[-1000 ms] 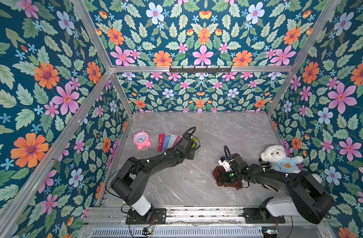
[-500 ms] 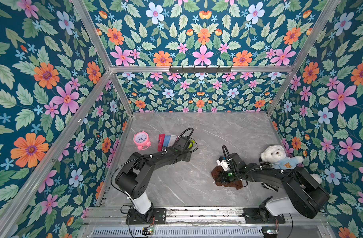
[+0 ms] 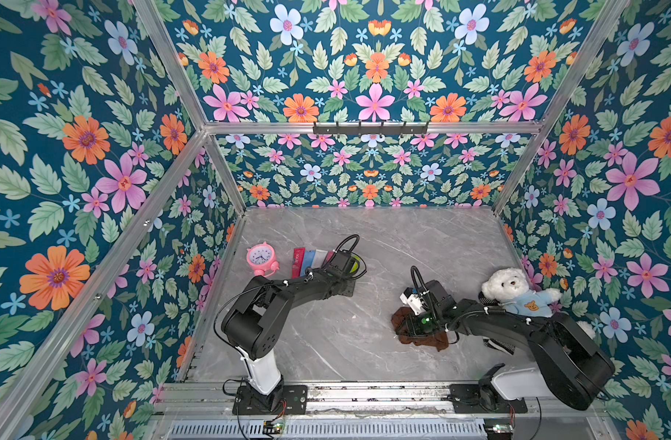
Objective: Wipe the surface of the toothpaste tube
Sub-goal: Place the cleaning item at the center of the board, then reset both arms
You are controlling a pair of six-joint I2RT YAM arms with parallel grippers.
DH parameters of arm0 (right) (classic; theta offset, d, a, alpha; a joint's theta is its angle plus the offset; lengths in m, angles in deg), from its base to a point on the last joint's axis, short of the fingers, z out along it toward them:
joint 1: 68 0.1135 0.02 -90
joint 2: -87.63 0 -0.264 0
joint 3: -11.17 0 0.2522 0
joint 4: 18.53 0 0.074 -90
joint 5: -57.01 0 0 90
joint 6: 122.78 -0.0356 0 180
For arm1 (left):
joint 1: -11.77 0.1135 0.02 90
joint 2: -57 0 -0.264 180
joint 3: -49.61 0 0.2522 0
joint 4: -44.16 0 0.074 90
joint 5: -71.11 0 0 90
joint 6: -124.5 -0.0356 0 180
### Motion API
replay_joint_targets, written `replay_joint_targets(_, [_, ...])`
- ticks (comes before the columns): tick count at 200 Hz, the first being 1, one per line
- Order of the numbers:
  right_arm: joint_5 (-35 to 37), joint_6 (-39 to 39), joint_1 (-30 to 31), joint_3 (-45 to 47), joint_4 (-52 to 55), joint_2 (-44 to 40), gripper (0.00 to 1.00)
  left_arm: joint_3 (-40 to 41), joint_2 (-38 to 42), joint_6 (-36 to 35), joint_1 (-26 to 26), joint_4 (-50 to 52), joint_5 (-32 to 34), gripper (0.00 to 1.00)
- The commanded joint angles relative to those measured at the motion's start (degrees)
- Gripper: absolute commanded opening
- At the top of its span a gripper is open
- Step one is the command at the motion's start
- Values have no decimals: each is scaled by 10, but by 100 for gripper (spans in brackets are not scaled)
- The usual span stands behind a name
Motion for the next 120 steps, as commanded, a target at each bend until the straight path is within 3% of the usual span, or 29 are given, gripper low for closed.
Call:
replay_joint_targets(1, [40,-7,9,-2,99,-38,32,-4,27,18,0,22,-9,44])
replay_joint_targets(41, [138,-81,54,22,193,-164,36,-2,93,15,0,24,-26,63])
replay_joint_targets(75, [200,-100,60,-9,218,-236,36,38,164,6,0,-26,-26,66])
replay_joint_targets(95, [243,-67,60,-72,231,-211,36,101,237,-6,0,-91,23,67])
replay_joint_targets(120, [285,-16,35,-143,228,-172,41,169,327,-43,5,-164,161,71])
